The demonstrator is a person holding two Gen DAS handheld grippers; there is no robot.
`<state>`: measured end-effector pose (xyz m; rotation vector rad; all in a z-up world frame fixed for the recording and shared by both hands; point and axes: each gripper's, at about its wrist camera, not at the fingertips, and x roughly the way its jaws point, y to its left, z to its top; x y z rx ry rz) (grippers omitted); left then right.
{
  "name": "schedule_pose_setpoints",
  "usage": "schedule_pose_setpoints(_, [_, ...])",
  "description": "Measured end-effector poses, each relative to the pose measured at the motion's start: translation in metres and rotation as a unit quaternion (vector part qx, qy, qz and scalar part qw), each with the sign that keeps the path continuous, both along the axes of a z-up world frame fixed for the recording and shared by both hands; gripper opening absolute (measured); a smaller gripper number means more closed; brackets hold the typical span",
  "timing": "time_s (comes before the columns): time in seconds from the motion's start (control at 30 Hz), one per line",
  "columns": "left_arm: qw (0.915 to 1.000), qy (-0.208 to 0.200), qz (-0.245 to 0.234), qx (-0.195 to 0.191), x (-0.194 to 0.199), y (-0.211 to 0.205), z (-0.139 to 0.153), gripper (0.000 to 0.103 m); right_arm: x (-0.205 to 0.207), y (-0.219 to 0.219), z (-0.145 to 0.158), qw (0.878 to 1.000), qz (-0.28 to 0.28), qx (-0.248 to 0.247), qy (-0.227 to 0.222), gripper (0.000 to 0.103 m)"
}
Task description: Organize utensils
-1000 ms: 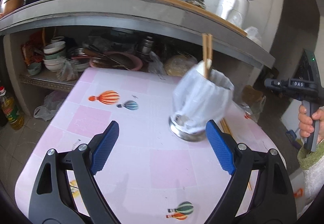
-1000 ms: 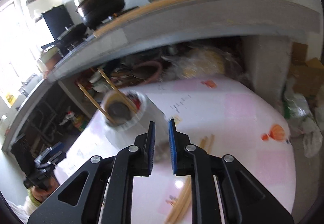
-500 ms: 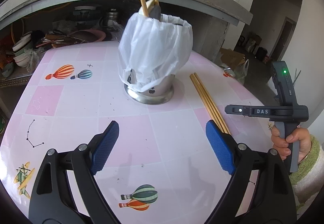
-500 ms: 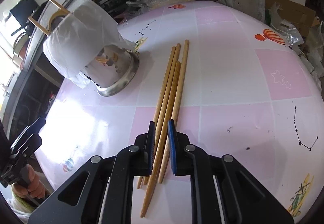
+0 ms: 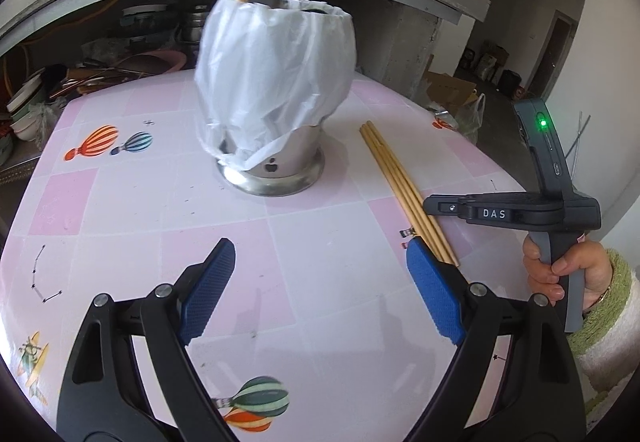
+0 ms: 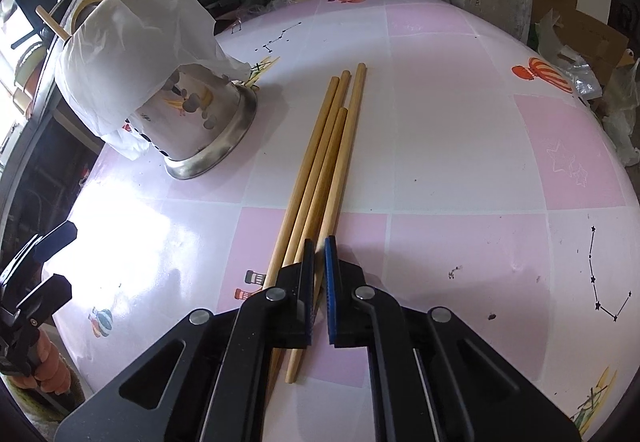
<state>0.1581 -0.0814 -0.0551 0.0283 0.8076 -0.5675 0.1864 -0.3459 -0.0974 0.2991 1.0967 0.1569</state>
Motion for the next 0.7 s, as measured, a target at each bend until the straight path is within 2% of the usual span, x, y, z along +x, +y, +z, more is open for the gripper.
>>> schedule_pose_setpoints(0.2, [0.9991, 0.003, -0.043, -0.002, 0.012, -0.036, -0.003, 0.082, -0.004, -0.01, 0.0, 1.0, -0.018, -0.011, 0.001, 0.005])
schedule_pose_setpoints(0.43, [0.9958, 0.029, -0.087, 0.008, 0.033, -0.084, -0.017, 0.052, -0.022, -0.033, -0.002, 0.998, -0.057, 0.007, 0.005, 0.005])
schedule_pose_setpoints(0.53, [0.9939, 0.043, -0.1, 0.019, 0.039, -0.102, -0.026, 0.043, -0.028, -0.039, -0.003, 0.998, -0.066, 0.017, 0.003, 0.005])
schedule_pose_setpoints(0.7, [0.9915, 0.05, -0.11, 0.048, 0.04, -0.123, -0.039, 0.035, -0.031, -0.041, -0.005, 0.997, -0.069, 0.031, -0.001, 0.005])
